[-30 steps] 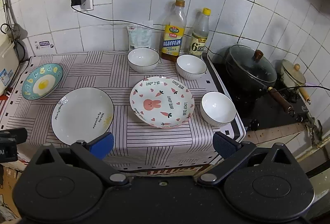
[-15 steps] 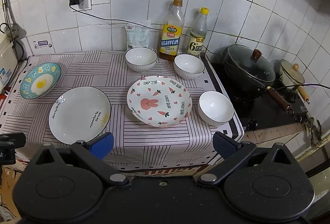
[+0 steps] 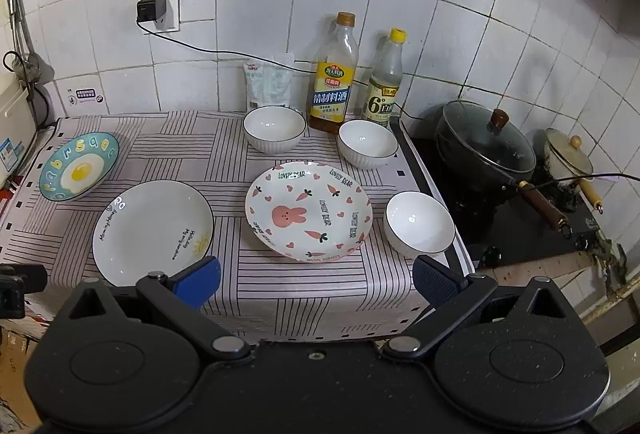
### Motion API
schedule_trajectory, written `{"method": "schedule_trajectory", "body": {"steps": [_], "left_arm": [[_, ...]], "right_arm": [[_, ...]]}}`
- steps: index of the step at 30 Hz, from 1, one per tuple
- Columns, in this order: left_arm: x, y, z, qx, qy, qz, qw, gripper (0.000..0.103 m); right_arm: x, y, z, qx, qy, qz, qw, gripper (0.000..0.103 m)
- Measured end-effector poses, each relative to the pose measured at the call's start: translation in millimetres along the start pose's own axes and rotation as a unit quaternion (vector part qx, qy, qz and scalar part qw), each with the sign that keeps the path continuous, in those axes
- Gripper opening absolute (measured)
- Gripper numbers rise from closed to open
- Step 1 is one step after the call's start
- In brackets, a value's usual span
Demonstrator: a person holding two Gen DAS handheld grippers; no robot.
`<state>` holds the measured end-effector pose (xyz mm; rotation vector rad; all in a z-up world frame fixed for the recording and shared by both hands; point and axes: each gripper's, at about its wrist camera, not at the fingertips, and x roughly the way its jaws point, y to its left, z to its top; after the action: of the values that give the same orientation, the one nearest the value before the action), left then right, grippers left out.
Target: Organize plates and bowls
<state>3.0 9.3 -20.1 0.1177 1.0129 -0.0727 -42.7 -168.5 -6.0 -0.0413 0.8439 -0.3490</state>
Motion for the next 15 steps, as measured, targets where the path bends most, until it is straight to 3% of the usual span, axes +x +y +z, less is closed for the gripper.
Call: {"method": "schedule_trajectory", "body": {"steps": [15], "left_arm": [[6.8, 3.4, 0.7, -0.012, 0.011, 0.001, 0.9999, 0.103]], "right_arm": [[7.5, -2.0, -2.5, -0.001, -0.022, 0.01, 1.0, 0.103]]}}
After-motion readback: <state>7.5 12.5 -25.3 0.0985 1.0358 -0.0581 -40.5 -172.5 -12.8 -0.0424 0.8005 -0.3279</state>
